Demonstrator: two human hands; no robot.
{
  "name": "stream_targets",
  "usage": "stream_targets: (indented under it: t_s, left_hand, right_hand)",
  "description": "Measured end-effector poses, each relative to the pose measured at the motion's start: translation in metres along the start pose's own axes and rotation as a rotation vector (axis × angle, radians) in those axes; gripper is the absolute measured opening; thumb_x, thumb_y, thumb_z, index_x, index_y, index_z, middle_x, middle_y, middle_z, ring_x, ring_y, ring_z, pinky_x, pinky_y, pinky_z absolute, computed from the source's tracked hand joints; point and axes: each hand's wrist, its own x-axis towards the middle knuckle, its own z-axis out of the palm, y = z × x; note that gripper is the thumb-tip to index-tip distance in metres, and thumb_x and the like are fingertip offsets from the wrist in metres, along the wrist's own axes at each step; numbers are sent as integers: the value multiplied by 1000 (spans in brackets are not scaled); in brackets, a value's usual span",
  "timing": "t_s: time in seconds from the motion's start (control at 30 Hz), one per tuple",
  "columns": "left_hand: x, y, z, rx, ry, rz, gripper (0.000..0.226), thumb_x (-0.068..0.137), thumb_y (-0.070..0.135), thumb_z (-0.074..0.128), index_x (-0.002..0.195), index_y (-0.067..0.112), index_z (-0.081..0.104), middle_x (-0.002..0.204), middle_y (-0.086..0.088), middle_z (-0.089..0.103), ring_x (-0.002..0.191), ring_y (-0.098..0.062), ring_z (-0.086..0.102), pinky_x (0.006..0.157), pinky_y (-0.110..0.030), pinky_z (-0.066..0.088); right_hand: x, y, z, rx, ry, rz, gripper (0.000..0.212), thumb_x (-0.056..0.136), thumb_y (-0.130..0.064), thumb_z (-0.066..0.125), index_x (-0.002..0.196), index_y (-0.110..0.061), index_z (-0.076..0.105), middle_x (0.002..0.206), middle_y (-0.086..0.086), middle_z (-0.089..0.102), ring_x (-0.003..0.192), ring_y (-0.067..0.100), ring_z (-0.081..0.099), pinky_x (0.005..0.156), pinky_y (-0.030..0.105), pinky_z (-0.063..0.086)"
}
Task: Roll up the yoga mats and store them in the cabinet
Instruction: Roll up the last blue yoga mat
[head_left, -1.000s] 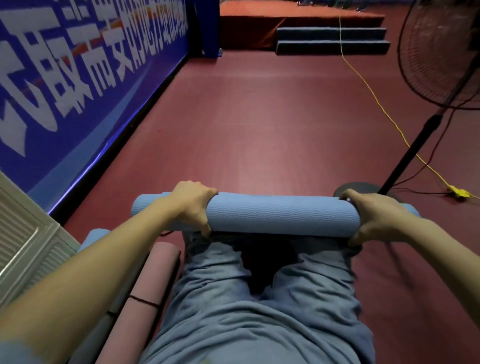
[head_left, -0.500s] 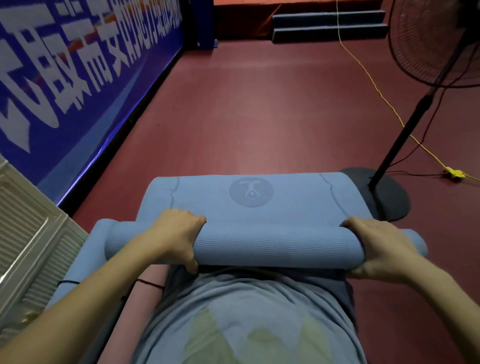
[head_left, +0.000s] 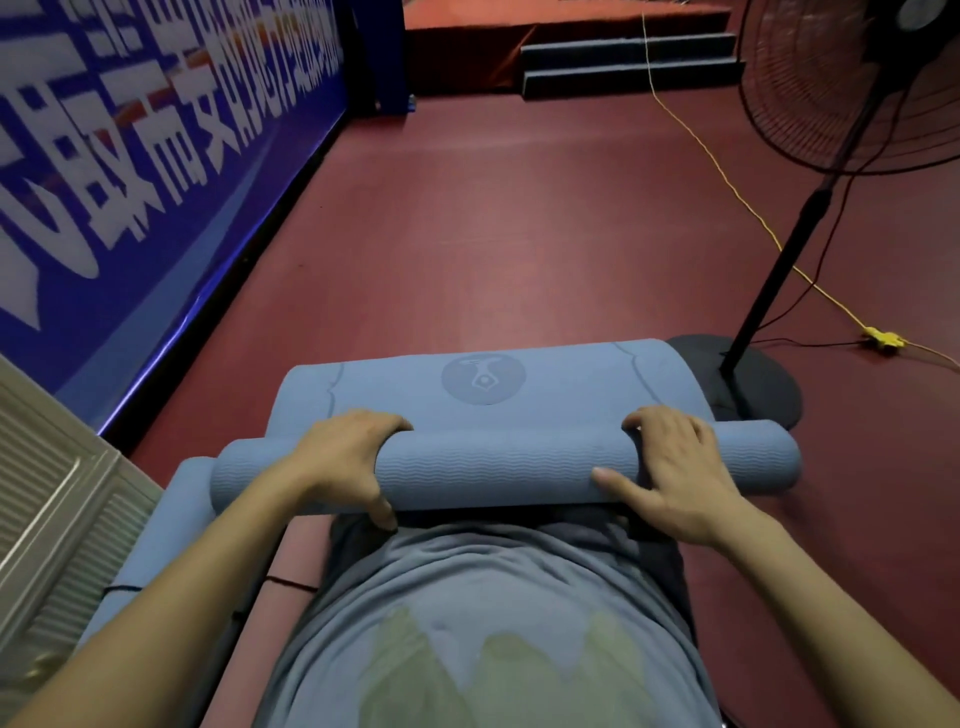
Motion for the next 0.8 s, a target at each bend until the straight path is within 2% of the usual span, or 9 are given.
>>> stream_targets:
  t_s: [0.1, 0.27, 0.37, 0.43, 0.53, 0.6, 0.67, 0.73, 0.8]
  left_hand:
    - [-2, -3, 7, -112, 220, 63, 126, 32, 62, 86, 145, 31, 41, 131, 11, 38, 122, -12, 38, 98, -34, 44]
    - [-4, -11, 19, -62, 462, 147, 87, 39, 53, 82, 117, 23, 57, 104, 8, 49, 90, -20, 52, 78, -41, 48]
    - [-14, -7, 30, -21, 531, 81, 83, 52, 52, 73, 126, 16, 61, 110, 2, 60, 91, -27, 61, 80, -40, 52]
    - [-15, -4, 39, 21, 557, 65, 87, 56, 51, 68, 133, 11, 58, 120, -3, 63, 100, -29, 63, 89, -41, 54]
    - [-5, -6, 45, 86, 550, 43, 98, 54, 54, 73, 136, 4, 56, 128, -11, 63, 113, -34, 61, 103, -44, 48]
    - [5, -10, 42, 106, 508, 12, 111, 46, 62, 85, 136, 3, 57, 127, -11, 65, 112, -35, 64, 101, -44, 49]
    - [16, -11, 33, 116, 404, -14, 124, 38, 72, 90, 138, 6, 56, 130, -7, 66, 115, -32, 64, 101, -43, 49]
    - [24, -8, 20, 123, 291, -33, 131, 39, 78, 87, 146, 14, 49, 138, 0, 61, 124, -25, 59, 103, -38, 45]
    - [33, -8, 9, 116, 218, -40, 132, 39, 81, 85, 149, 21, 43, 142, 6, 58, 128, -21, 56, 102, -35, 45]
  right_hand:
    - [21, 8, -1, 49, -108, 33, 76, 77, -88, 33, 115, -24, 48, 108, -8, 46, 111, 20, 47, 101, 39, 29]
    - [52, 9, -7, 30, -223, 36, 78, 71, -86, 28, 116, -26, 48, 115, -8, 44, 121, 20, 40, 100, 39, 30]
    - [64, 4, -7, -22, -224, 47, 88, 71, -87, 18, 121, -24, 53, 122, -3, 47, 130, 23, 36, 103, 42, 31]
    - [73, -2, -9, -61, -237, 81, 91, 71, -89, 16, 123, -26, 55, 129, -1, 45, 136, 24, 30, 107, 44, 27]
    - [82, -9, -14, -131, -280, 108, 89, 75, -88, 14, 128, -32, 59, 131, -2, 44, 134, 24, 31, 104, 44, 24]
    - [87, -13, -14, -117, -285, 108, 88, 76, -86, 11, 126, -35, 61, 126, -5, 49, 125, 21, 43, 97, 43, 25]
    - [90, -12, -13, -10, -242, 134, 74, 83, -84, 22, 124, -35, 60, 121, -9, 56, 116, 18, 52, 97, 43, 25]
    - [92, -11, -12, 91, -168, 161, 49, 91, -75, 39, 107, -32, 55, 104, -12, 62, 101, 17, 58, 95, 43, 27]
    - [92, -10, -12, 78, -146, 143, 48, 91, -74, 40, 91, -27, 49, 85, -13, 61, 90, 21, 60, 90, 44, 31]
